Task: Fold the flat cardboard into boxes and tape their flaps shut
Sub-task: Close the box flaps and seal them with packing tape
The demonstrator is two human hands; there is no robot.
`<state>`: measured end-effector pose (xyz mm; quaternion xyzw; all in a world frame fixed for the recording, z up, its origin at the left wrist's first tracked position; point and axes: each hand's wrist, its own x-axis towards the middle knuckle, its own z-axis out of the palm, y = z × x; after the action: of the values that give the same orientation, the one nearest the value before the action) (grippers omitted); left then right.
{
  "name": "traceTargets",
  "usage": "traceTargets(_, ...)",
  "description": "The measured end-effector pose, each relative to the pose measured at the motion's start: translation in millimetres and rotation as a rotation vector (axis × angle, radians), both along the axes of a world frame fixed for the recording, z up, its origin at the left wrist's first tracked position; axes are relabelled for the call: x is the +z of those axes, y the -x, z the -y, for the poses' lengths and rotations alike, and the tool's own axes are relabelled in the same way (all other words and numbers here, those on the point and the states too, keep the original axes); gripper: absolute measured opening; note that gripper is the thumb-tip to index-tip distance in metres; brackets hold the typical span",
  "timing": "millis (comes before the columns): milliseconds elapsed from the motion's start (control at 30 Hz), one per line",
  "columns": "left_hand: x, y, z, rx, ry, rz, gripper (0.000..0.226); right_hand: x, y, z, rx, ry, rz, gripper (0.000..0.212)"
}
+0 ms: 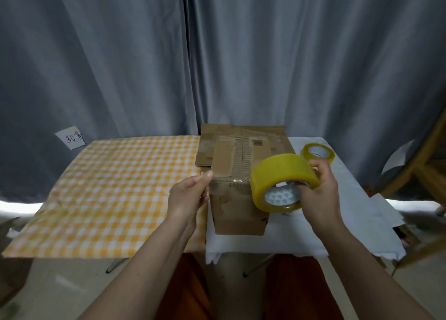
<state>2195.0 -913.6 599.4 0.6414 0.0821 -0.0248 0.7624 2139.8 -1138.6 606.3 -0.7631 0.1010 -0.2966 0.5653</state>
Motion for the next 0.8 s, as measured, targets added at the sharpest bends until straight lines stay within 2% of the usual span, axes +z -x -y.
traceTargets(100, -5, 0, -3, 0.103, -0.177, 0.061, 0.023, 1, 7, 10, 0.081, 0.239, -0.025, 0.04)
traceTargets(167, -6, -5, -13, 0.243, -0.19, 0.053, 0.022, -2, 11, 25, 0.049, 0.572, -0.035, 0.042)
traceTargets(233, -6, -10, -25, 0.265, -0.194, 0.054, 0.021, -9, 13, 43, -0.047, 0.896, -0.092, 0.05)
traceTargets(267, -7, -10, -28, 0.235, -0.218, 0.065, 0.021, -14, 14, 50, -0.097, 0.861, -0.107, 0.053)
traceTargets(333, -10, -10, -27, 0.207, -0.254, 0.093, 0.022, -19, 13, 53, -0.2, 0.518, -0.113, 0.046)
traceTargets(367, -12, -11, -24, 0.213, -0.256, 0.096, 0.023, -21, 12, 51, -0.213, 0.323, -0.111, 0.038)
traceTargets(433, -16, -14, -20, 0.236, -0.233, 0.077, 0.025, -25, 9, 48, -0.165, 0.169, -0.112, 0.029)
traceTargets(500, -21, -21, -19, 0.258, -0.216, 0.063, 0.027, -26, 11, 48, -0.128, 0.289, -0.103, 0.039)
traceTargets(600, -28, -29, -18, 0.263, -0.254, 0.092, 0.029, -21, 14, 55, -0.126, 0.641, -0.087, 0.063)
traceTargets(800, -34, -45, -5, 0.295, -0.331, 0.104, 0.029, -18, 2, 68, -0.121, 0.663, -0.121, 0.065)
